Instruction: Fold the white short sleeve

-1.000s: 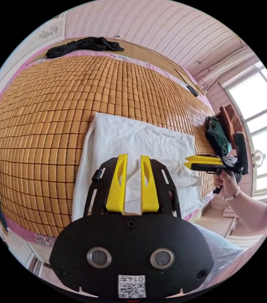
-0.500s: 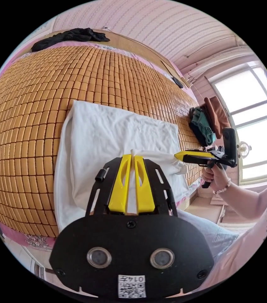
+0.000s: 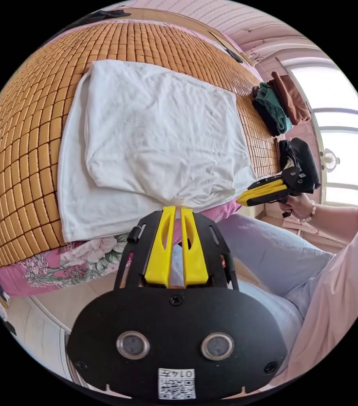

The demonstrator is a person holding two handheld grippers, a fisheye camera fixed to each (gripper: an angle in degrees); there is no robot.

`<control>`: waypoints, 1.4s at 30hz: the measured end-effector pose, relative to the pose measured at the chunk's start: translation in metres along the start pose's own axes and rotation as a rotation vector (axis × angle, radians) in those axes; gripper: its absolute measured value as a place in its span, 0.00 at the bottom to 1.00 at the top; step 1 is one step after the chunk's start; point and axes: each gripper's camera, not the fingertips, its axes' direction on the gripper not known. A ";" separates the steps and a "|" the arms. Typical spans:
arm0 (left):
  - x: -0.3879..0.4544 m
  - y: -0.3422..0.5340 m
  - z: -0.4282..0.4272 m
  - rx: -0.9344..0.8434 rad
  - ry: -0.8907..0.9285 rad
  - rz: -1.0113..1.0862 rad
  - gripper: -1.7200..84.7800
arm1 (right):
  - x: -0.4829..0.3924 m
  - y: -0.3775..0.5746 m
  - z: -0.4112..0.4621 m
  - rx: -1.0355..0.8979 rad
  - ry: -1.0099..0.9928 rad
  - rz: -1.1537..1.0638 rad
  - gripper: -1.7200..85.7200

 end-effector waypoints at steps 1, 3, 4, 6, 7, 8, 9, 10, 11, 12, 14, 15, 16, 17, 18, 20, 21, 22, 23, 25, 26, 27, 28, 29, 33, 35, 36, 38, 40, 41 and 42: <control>0.000 0.001 0.000 -0.003 -0.007 0.001 0.02 | 0.000 0.002 0.003 -0.008 -0.010 0.009 0.02; 0.001 0.006 -0.002 -0.011 -0.023 -0.008 0.02 | -0.001 0.004 0.003 -0.012 -0.005 0.009 0.02; 0.001 0.007 -0.003 -0.012 -0.025 -0.013 0.02 | -0.002 0.005 0.000 -0.005 0.013 0.007 0.02; 0.004 0.013 -0.011 0.007 -0.044 -0.029 0.01 | -0.003 0.003 -0.007 0.022 0.047 0.001 0.02; 0.006 0.014 -0.013 0.019 -0.047 -0.031 0.01 | -0.003 0.001 -0.012 0.046 0.076 -0.003 0.02; 0.009 0.014 -0.017 0.045 -0.047 -0.039 0.01 | -0.005 -0.003 -0.017 0.070 0.110 -0.008 0.02; 0.013 0.012 -0.018 0.080 -0.039 -0.045 0.01 | -0.006 -0.006 -0.018 0.083 0.127 -0.012 0.02; 0.015 0.009 -0.017 0.096 -0.032 -0.049 0.01 | -0.008 -0.012 -0.020 0.106 0.158 -0.017 0.02; 0.019 0.004 -0.012 0.125 -0.024 -0.066 0.01 | -0.011 -0.019 -0.019 0.116 0.175 -0.015 0.02; 0.023 0.000 -0.004 0.145 -0.032 -0.076 0.01 | -0.011 -0.023 -0.016 0.112 0.179 -0.009 0.02; 0.028 -0.004 0.009 0.158 -0.100 -0.085 0.01 | -0.015 -0.033 0.002 0.062 0.186 0.001 0.02; 0.029 -0.004 0.018 0.143 -0.144 -0.095 0.01 | -0.017 -0.034 0.007 0.046 0.197 0.002 0.02; 0.029 -0.003 0.022 0.132 -0.156 -0.100 0.01 | -0.020 -0.033 0.017 0.019 0.224 0.000 0.02; 0.028 0.000 0.031 0.098 -0.163 -0.110 0.01 | -0.025 -0.030 0.020 0.036 0.242 -0.004 0.02; 0.025 0.004 0.041 0.062 -0.157 -0.124 0.01 | -0.026 -0.028 0.020 0.043 0.250 -0.002 0.02; 0.023 0.009 0.041 0.078 -0.137 -0.137 0.01 | -0.026 -0.025 0.025 0.036 0.236 0.019 0.02; 0.023 0.008 0.042 0.056 -0.135 -0.137 0.01 | -0.025 -0.025 0.026 0.036 0.230 0.028 0.02; 0.024 0.008 0.041 0.048 -0.138 -0.137 0.01 | -0.024 -0.023 0.026 0.040 0.219 0.041 0.02; 0.025 0.008 0.039 0.044 -0.152 -0.140 0.01 | -0.024 -0.022 0.024 0.038 0.221 0.044 0.02; 0.029 0.013 0.031 0.069 -0.167 -0.146 0.01 | -0.027 -0.021 0.018 0.043 0.243 0.029 0.02; 0.032 0.016 0.024 0.097 -0.167 -0.144 0.01 | -0.030 -0.020 0.011 0.057 0.260 0.008 0.02; 0.036 0.019 0.018 0.123 -0.162 -0.139 0.01 | -0.030 -0.020 0.008 0.066 0.266 -0.001 0.02; 0.038 0.020 0.014 0.138 -0.159 -0.135 0.01 | -0.028 -0.020 -0.001 0.084 0.272 -0.007 0.02; 0.043 0.019 0.008 0.167 -0.152 -0.115 0.01 | -0.023 -0.019 -0.011 0.118 0.270 0.017 0.03; 0.056 -0.010 -0.009 0.262 -0.198 0.037 0.01 | 0.012 0.001 -0.040 0.284 0.236 0.219 0.06; 0.058 -0.032 -0.012 0.295 -0.211 0.107 0.01 | 0.033 0.025 -0.048 0.369 0.210 0.359 0.12; 0.060 -0.047 -0.013 0.310 -0.211 0.144 0.01 | 0.038 0.031 -0.048 0.378 0.202 0.392 0.13; 0.062 -0.067 -0.015 0.344 -0.192 0.182 0.01 | 0.051 0.056 -0.045 0.417 0.165 0.486 0.15; 0.067 -0.089 -0.016 0.370 -0.173 0.233 0.02 | 0.058 0.074 -0.040 0.440 0.114 0.541 0.15; 0.072 -0.105 -0.015 0.380 -0.174 0.273 0.02 | 0.062 0.086 -0.036 0.449 0.074 0.572 0.16; 0.079 -0.120 -0.013 0.381 -0.171 0.315 0.03 | 0.064 0.091 -0.033 0.452 0.058 0.584 0.16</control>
